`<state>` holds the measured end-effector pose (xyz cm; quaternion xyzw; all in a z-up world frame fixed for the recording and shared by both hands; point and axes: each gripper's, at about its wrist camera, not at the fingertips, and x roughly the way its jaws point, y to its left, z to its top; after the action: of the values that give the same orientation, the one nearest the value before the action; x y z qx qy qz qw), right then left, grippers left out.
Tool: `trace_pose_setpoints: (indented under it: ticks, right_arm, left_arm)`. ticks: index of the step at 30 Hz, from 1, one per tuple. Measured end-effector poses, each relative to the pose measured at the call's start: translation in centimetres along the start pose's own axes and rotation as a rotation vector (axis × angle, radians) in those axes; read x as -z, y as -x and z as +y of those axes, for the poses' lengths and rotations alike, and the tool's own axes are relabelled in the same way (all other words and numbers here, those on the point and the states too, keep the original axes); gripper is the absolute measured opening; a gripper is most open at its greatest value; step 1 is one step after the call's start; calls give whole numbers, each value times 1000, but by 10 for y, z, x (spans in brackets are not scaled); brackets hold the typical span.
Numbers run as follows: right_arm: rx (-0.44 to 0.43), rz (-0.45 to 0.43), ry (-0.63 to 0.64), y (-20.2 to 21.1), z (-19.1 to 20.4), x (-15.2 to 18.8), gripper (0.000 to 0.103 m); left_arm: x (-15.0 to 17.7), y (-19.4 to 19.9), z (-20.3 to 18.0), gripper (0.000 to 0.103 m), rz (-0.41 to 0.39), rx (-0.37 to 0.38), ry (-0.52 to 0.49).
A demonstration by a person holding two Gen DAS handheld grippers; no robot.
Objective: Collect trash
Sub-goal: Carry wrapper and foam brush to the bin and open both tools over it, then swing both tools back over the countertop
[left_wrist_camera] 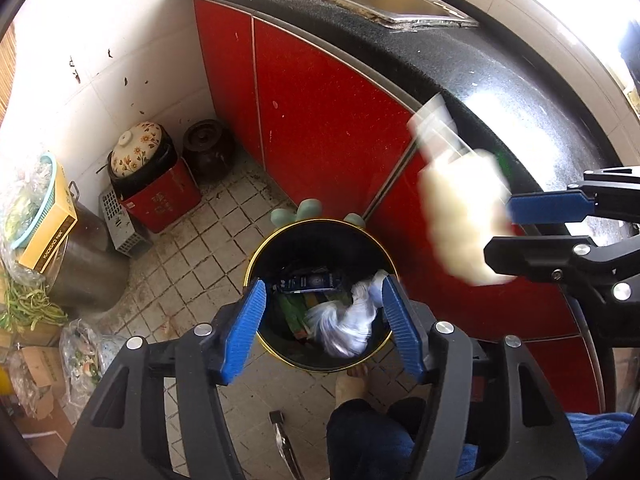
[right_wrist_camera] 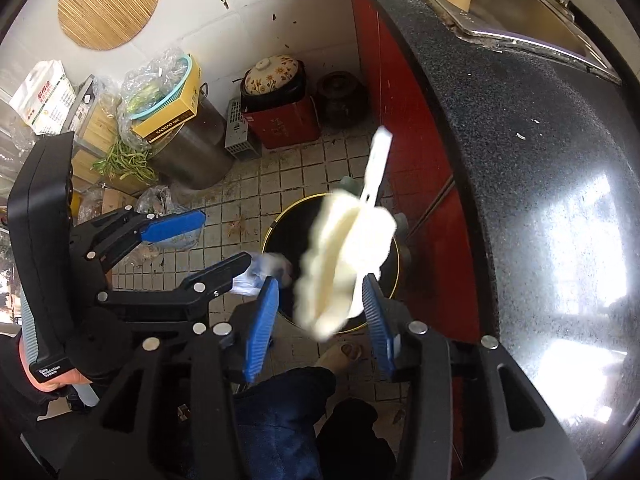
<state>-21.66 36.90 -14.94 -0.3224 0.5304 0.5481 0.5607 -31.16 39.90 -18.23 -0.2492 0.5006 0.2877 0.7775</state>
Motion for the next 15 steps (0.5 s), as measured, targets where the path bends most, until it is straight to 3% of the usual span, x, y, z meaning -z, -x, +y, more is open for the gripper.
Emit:
trace_pose_setpoints:
  ticks: [7,15]
  right_arm:
    - [-8,-16,-17,10,-4,6,50]
    - [53,-150,-92,70,-37,41,74]
  left_arm:
    - [-3,4,-1,73,-16,-21,-7]
    - [-19,24,-47,92,-69,-13,-105]
